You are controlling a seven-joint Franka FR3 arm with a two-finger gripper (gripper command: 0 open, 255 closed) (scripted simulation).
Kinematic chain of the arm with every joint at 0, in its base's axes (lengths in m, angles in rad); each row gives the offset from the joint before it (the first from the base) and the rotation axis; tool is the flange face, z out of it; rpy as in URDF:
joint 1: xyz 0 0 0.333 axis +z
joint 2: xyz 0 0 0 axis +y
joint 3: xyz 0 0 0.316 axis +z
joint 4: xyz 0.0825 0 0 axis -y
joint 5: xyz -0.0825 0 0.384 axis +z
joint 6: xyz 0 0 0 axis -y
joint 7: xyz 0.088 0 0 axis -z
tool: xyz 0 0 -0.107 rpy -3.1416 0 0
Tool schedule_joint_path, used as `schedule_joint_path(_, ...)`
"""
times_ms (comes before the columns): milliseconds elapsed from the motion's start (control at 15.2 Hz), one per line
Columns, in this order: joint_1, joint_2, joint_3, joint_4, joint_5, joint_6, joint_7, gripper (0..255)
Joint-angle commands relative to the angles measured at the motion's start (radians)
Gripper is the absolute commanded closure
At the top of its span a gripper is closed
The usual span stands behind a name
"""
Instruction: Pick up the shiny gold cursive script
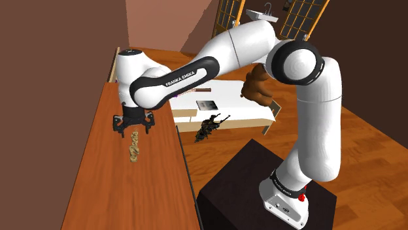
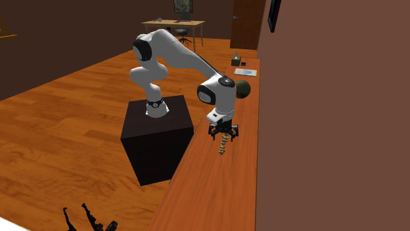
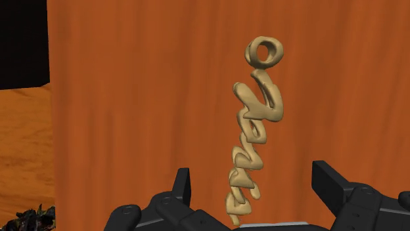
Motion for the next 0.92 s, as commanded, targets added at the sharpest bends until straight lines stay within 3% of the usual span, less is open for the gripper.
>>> schedule_joint_path(0, 0.009, 0.026, -0.007, 0.009, -0.01, 0.016, 0.01, 0)
schedule_joint_path(396, 0.016, 0.061, -0.018, -0.002, -0.026, 0.06, 0.018, 0)
schedule_joint_path(462, 0.017, 0.061, -0.018, -0.003, -0.026, 0.062, 0.019, 255)
schedule_joint_path(858, 0.016, 0.06, -0.018, -0.003, -0.026, 0.061, 0.018, 255)
